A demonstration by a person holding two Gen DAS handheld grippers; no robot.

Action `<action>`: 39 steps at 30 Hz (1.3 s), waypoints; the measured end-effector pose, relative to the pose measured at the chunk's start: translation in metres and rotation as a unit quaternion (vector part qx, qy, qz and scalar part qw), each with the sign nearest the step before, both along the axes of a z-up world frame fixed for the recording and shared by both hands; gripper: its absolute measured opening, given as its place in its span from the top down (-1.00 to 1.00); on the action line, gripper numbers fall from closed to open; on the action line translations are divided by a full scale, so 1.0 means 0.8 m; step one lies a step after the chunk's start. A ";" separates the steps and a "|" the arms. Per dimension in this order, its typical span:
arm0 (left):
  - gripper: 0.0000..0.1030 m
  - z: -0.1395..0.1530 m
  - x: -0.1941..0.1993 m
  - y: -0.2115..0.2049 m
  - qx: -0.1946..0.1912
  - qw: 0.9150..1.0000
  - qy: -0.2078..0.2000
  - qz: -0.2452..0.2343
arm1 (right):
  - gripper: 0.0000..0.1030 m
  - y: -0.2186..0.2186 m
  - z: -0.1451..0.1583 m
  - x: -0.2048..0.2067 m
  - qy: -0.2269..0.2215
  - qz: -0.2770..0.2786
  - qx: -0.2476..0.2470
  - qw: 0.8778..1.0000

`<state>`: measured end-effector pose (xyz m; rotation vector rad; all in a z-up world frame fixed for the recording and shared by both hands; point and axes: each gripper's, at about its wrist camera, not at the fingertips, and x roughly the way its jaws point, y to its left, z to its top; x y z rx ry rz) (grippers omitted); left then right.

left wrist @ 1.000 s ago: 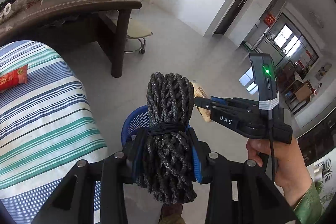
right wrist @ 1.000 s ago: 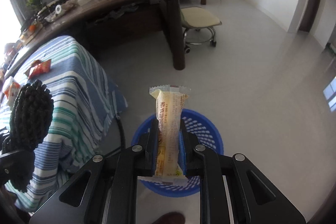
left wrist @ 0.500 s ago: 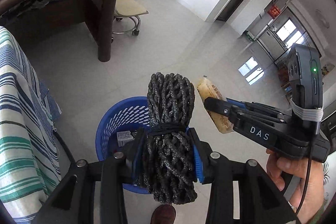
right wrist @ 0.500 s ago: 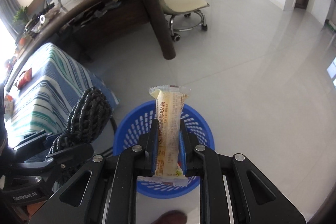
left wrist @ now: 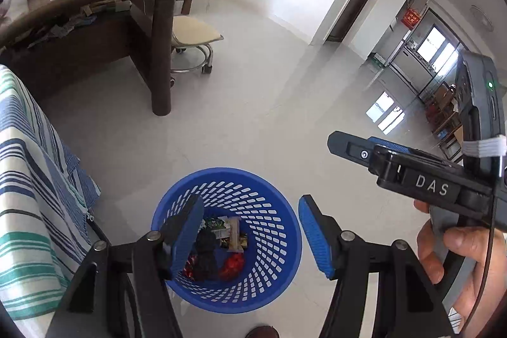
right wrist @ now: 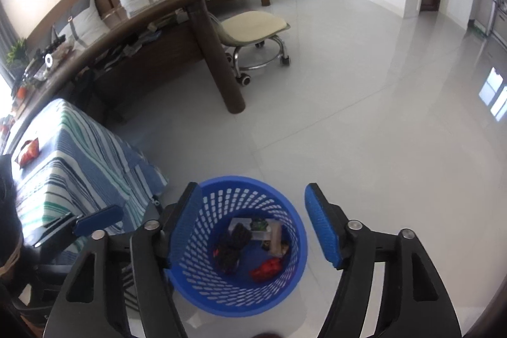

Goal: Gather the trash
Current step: 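Return both tools over the table and reach the left tool to the white milk bag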

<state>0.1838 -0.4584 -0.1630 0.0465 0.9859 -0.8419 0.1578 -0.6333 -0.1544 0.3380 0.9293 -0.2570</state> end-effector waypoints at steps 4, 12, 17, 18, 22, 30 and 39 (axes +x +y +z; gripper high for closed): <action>-0.52 0.031 -0.034 0.033 -0.006 0.999 -0.051 -0.006 | -0.98 0.008 0.028 -0.006 -0.025 -0.022 -0.051 0.998; -0.54 0.065 -0.103 0.140 -0.039 0.996 -0.070 0.037 | -0.99 0.056 0.076 -0.015 -0.076 0.002 -0.133 0.988; -0.54 0.069 -0.119 0.208 0.000 0.996 -0.076 0.046 | -0.99 0.125 0.105 -0.019 -0.116 0.055 -0.163 0.978; -0.54 0.067 -0.119 0.222 0.012 0.996 -0.076 0.053 | -0.99 0.144 0.108 -0.019 -0.121 0.072 -0.163 0.976; -0.54 0.052 -0.107 0.286 0.058 0.990 -0.071 0.112 | -0.99 0.229 0.104 -0.015 -0.121 0.152 -0.141 0.971; -0.54 0.032 -0.080 0.424 0.113 0.962 -0.061 0.241 | -0.99 0.380 0.035 0.002 -0.048 0.282 -0.112 0.952; -0.53 0.025 -0.068 0.486 0.113 0.953 -0.050 0.278 | -0.99 0.454 -0.003 0.011 -0.014 0.340 -0.086 0.936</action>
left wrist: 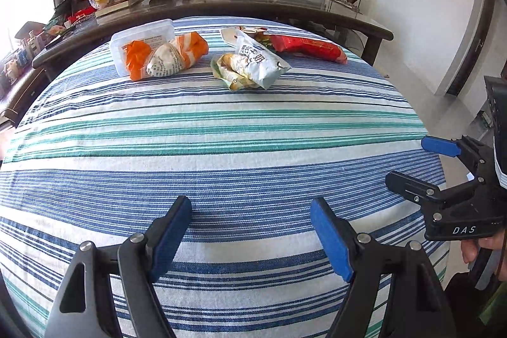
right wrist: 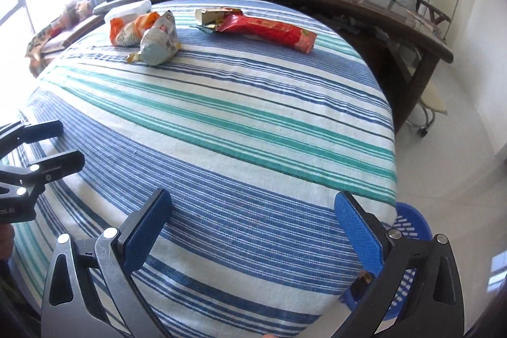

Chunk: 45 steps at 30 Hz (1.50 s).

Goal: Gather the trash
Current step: 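Return both tools over the table and reach the left tool to the white milk bag, then grasp the white milk bag with the left tool while the right tool reaches the red wrapper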

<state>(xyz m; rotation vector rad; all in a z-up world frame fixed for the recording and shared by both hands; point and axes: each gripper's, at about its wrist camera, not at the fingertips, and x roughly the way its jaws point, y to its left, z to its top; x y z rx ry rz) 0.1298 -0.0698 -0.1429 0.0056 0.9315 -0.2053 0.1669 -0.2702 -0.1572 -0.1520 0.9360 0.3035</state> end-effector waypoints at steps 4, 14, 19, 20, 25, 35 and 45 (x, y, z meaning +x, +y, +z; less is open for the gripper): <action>-0.53 0.001 0.014 -0.006 0.001 1.000 0.005 -0.005 | -0.99 0.006 0.000 0.008 0.005 -0.002 0.006 1.000; -0.54 0.067 0.113 -0.034 -0.012 0.999 -0.046 0.000 | -0.99 0.017 0.002 0.013 0.005 0.002 0.004 1.000; -0.52 0.033 0.175 -0.045 0.018 0.999 -0.010 0.025 | -0.99 0.018 0.002 0.012 0.003 0.001 0.005 1.000; -0.50 0.027 0.180 -0.046 0.025 0.999 -0.005 0.025 | -0.99 0.018 0.002 0.012 0.002 0.001 0.005 1.000; 0.48 0.018 0.166 -0.033 0.028 1.000 -0.011 0.006 | -0.99 0.018 0.002 0.012 0.002 0.002 0.005 1.000; 0.48 0.033 0.046 0.031 0.024 0.999 -0.013 -0.045 | -0.99 0.018 0.002 0.013 -0.002 0.001 0.007 1.000; -0.58 0.008 0.026 0.058 0.026 0.999 -0.016 -0.036 | -0.99 0.026 0.001 0.017 -0.006 -0.014 0.008 1.000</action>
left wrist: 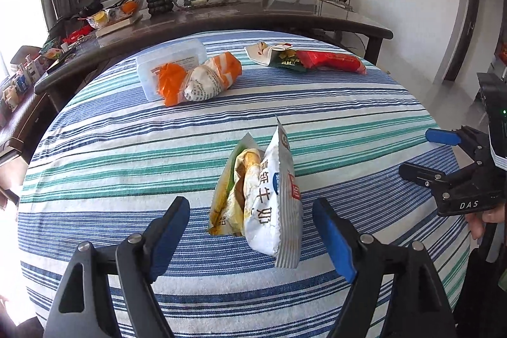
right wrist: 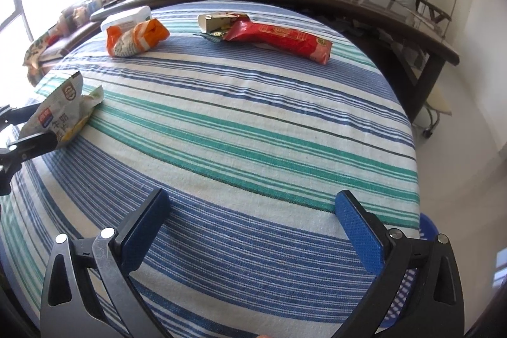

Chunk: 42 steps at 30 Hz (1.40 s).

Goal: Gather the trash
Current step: 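Grasp the white milk bag with the left tool while the right tool reaches the red wrapper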

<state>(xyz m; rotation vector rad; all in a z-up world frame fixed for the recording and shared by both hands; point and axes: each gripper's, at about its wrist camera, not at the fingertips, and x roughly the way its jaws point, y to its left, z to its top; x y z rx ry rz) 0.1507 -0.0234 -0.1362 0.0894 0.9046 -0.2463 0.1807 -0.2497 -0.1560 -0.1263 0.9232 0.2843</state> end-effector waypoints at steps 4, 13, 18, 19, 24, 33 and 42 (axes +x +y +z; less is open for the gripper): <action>-0.58 -0.016 0.016 -0.002 0.005 1.000 0.016 0.001 | -0.99 0.001 0.002 0.008 0.018 0.012 -0.004 1.000; -0.68 -0.019 0.035 0.003 0.007 1.000 0.016 0.002 | -0.99 -0.041 -0.002 0.072 0.023 -0.003 -0.004 1.000; -0.69 -0.019 0.035 0.003 0.007 1.000 0.017 0.000 | -0.99 -0.057 -0.002 0.144 0.035 0.014 -0.008 0.999; -0.69 -0.019 0.035 0.003 0.007 1.000 0.017 0.001 | -0.99 -0.056 0.000 0.156 0.033 0.021 -0.011 0.999; -0.71 -0.019 0.035 0.002 0.007 1.000 0.017 0.001 | -0.99 -0.039 0.017 0.201 -0.011 0.065 -0.012 0.998; -0.74 -0.020 0.034 0.000 0.007 1.000 0.017 0.000 | -0.68 -0.002 -0.002 0.224 0.029 0.162 -0.016 0.986; -0.75 -0.020 0.035 -0.002 0.008 1.000 0.017 -0.001 | 0.27 0.004 0.013 0.162 0.099 0.087 -0.005 0.991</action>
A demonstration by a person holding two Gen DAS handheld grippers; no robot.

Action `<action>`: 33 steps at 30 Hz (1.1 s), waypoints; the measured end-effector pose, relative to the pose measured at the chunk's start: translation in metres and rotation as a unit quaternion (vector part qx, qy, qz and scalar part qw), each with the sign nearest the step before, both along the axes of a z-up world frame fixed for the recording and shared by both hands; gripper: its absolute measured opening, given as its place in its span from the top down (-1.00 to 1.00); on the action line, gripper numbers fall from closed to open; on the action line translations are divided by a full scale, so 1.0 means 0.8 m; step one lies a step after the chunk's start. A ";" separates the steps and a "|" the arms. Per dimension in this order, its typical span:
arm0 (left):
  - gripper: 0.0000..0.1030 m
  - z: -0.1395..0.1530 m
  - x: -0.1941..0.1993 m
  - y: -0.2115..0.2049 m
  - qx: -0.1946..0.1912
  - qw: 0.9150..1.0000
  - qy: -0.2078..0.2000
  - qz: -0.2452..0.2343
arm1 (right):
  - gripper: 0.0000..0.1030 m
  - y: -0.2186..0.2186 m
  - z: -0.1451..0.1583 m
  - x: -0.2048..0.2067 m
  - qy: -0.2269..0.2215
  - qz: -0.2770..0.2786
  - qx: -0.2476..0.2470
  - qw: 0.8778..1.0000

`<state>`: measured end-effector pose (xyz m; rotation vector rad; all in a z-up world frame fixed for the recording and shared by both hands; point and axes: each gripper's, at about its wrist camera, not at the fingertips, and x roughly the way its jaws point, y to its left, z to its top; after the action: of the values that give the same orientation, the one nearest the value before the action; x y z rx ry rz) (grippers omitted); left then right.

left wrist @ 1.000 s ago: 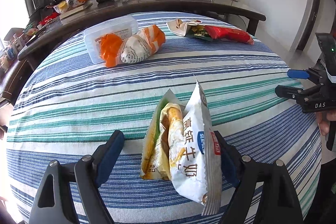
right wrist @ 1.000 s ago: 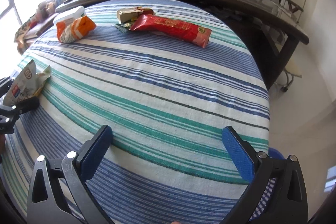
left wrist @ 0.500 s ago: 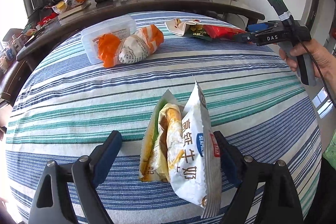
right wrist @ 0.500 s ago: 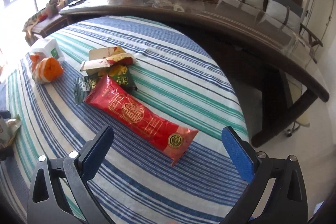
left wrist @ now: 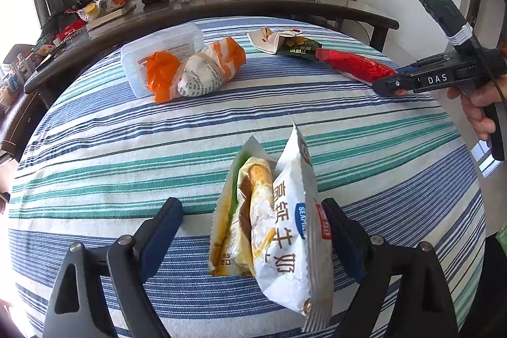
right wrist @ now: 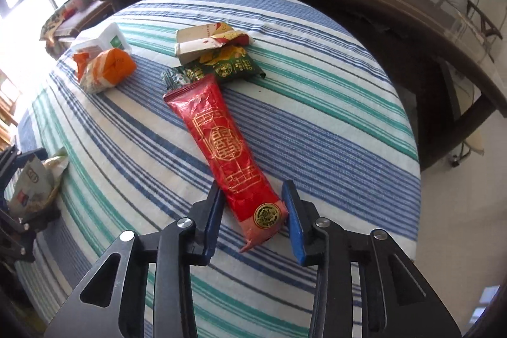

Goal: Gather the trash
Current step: 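Grasp the white milk bag with the left tool while the right tool reaches the red wrapper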

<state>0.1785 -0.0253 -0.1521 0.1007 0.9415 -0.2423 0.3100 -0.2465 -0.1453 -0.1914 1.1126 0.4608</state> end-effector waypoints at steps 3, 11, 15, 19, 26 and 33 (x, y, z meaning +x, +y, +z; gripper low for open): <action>-0.75 0.000 0.000 -0.001 0.000 1.000 0.000 0.000 | 0.20 0.015 0.003 -0.036 0.024 -0.017 0.015 0.999; -0.76 0.000 0.000 0.000 0.000 1.000 0.000 0.000 | -0.17 0.032 0.011 -0.133 0.058 -0.003 0.102 0.993; -0.76 0.000 0.000 0.000 0.000 1.000 0.000 -0.001 | -0.31 0.034 0.014 -0.147 -0.003 -0.019 0.042 0.999; -0.76 0.000 0.000 0.000 0.000 1.000 0.000 -0.001 | -0.42 0.030 0.015 -0.140 -0.017 -0.024 0.033 0.999; -0.76 0.000 0.001 0.000 0.000 1.000 0.000 -0.001 | -0.42 0.028 0.004 -0.133 -0.022 -0.035 0.012 0.999; -0.76 0.000 -0.004 0.004 0.000 1.000 0.000 -0.006 | -0.46 0.032 0.018 -0.120 -0.038 -0.036 0.030 0.998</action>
<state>0.1756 -0.0223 -0.1520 0.1074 0.9419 -0.2535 0.2144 -0.2205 -0.1312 -0.1154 1.0263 0.4195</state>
